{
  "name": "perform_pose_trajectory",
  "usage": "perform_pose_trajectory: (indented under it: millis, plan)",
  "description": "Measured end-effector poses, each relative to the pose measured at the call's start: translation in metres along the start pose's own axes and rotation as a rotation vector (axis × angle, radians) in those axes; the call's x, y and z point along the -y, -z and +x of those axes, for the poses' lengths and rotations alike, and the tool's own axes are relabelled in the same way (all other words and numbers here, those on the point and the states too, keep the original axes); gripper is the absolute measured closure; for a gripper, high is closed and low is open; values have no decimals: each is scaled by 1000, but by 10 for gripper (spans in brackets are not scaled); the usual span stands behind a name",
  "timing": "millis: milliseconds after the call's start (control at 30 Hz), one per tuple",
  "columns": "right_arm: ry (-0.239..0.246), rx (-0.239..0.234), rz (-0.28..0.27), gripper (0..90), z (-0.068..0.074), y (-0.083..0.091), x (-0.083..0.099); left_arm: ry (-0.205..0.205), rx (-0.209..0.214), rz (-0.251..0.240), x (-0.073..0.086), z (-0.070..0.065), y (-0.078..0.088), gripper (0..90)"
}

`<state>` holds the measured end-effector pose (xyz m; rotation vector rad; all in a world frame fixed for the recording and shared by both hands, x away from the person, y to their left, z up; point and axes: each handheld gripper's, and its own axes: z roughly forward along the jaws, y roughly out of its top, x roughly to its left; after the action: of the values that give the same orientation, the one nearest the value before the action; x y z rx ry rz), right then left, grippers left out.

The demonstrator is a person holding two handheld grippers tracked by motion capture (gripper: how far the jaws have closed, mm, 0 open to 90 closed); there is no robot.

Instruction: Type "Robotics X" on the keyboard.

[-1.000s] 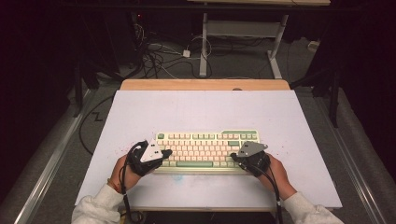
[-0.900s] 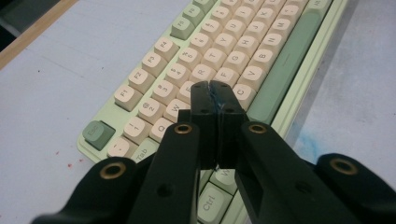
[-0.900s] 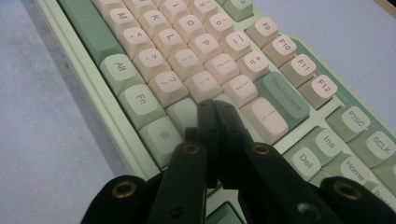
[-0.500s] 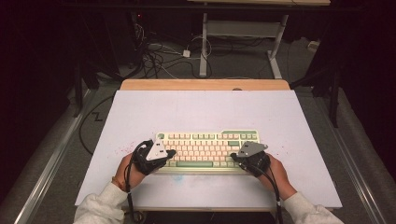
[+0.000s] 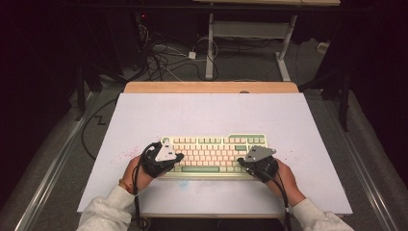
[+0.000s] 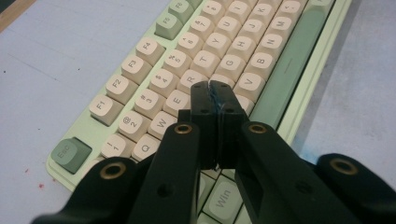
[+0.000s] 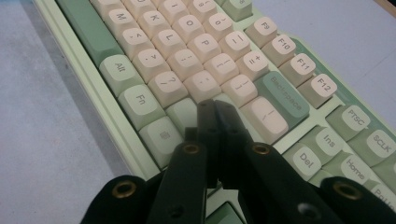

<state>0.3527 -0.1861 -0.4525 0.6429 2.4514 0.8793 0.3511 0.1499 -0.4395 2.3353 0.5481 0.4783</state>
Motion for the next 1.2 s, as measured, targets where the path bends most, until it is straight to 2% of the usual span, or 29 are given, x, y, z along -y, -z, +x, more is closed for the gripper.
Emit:
perform_pose_trajectory:
  millis: [500,667,800,1200]
  plan:
    - [3,4,2,900,1,0,0,9,30,19,-1,2,-8,870]
    - [3,5,2,900,1,0,0,-5,41,36,-2,0,-11,870]
    - [2,4,1,900,1,0,0,-9,45,52,-1,-1,-14,870]
    - [3,5,0,900,1,0,0,-10,41,56,0,-2,-16,870]
